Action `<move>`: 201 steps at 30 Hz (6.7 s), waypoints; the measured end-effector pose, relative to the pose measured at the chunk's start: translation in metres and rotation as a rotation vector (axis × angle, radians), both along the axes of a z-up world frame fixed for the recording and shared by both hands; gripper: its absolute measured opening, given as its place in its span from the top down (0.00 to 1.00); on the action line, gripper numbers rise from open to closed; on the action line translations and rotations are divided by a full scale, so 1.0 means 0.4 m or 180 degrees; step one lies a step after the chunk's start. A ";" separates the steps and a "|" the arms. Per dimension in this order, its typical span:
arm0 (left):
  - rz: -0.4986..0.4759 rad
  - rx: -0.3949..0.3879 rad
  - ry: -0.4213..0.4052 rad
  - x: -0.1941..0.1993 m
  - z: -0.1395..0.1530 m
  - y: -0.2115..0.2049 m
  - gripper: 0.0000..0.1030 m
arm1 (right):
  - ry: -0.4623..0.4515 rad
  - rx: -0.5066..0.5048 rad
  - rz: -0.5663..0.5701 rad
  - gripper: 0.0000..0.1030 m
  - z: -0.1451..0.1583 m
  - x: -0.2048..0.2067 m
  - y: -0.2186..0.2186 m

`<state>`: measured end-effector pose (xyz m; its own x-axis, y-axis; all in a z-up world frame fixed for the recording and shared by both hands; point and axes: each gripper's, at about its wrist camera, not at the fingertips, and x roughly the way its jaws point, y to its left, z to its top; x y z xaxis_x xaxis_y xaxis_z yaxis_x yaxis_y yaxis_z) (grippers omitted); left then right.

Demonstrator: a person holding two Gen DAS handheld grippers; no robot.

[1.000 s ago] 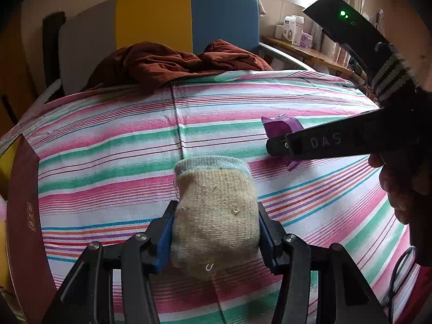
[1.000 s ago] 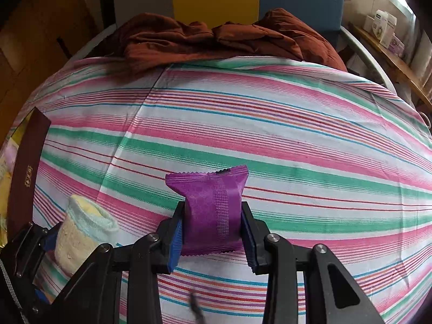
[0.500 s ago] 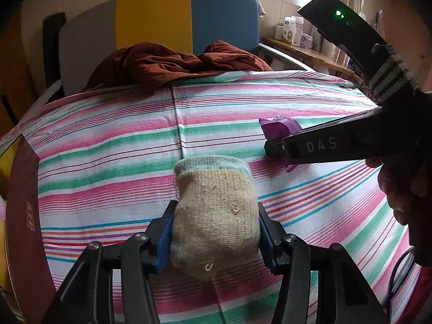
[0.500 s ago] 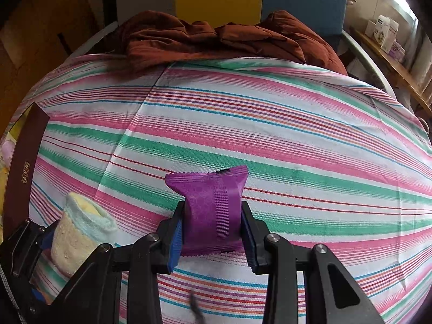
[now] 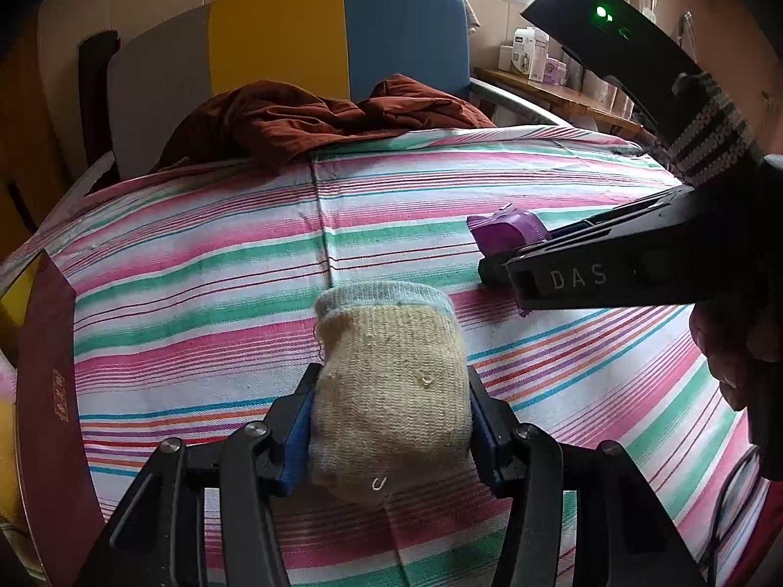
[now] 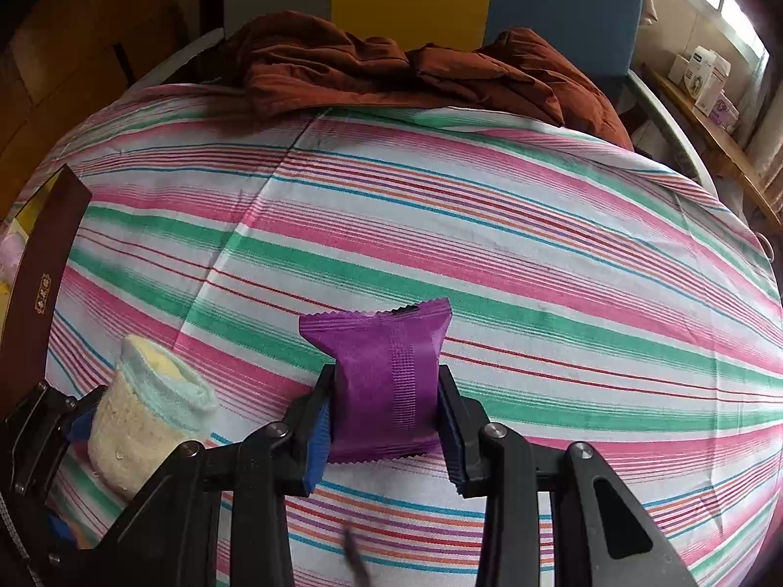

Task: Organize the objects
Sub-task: 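Carry the sock with the left tool while the right tool carries the purple packet to the tray, then lower the sock into the tray with the left tool while the right tool places the purple packet, then open both tools and withdraw them from the tray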

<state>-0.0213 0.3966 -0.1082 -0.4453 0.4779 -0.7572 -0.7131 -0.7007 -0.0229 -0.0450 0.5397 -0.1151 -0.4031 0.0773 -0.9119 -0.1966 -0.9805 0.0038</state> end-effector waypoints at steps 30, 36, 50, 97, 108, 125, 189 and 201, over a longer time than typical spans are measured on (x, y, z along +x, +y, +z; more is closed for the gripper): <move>-0.0114 -0.0270 0.0257 0.086 0.006 -0.056 0.48 | -0.0070 0.0071 0.0312 0.64 -0.002 0.013 -0.084; -0.0228 -0.0285 0.0287 0.124 0.012 -0.103 0.48 | -0.0064 0.0219 0.0314 0.65 -0.004 0.015 -0.102; -0.0338 -0.0010 0.0231 0.175 0.101 -0.185 0.48 | -0.0280 0.0499 0.0275 0.65 -0.001 0.027 -0.153; 0.1308 0.0436 0.0185 0.008 0.220 -0.722 0.48 | -0.0301 0.0302 0.0010 0.66 0.032 0.077 -0.329; 0.1769 0.0488 0.0067 -0.002 0.201 -0.904 0.48 | 0.0247 0.0145 0.0512 0.66 0.148 0.091 -0.509; 0.1538 0.0784 -0.0148 0.008 0.204 -0.882 0.48 | 0.0542 -0.0284 0.1052 0.66 0.167 0.080 -0.760; 0.1753 0.0485 0.0243 -0.010 0.216 -0.850 0.31 | 0.0634 -0.0011 0.0850 0.56 0.159 0.099 -0.775; 0.2127 0.0366 0.0381 0.050 0.239 -0.885 0.11 | 0.0872 0.0175 0.0651 0.53 0.187 0.141 -0.789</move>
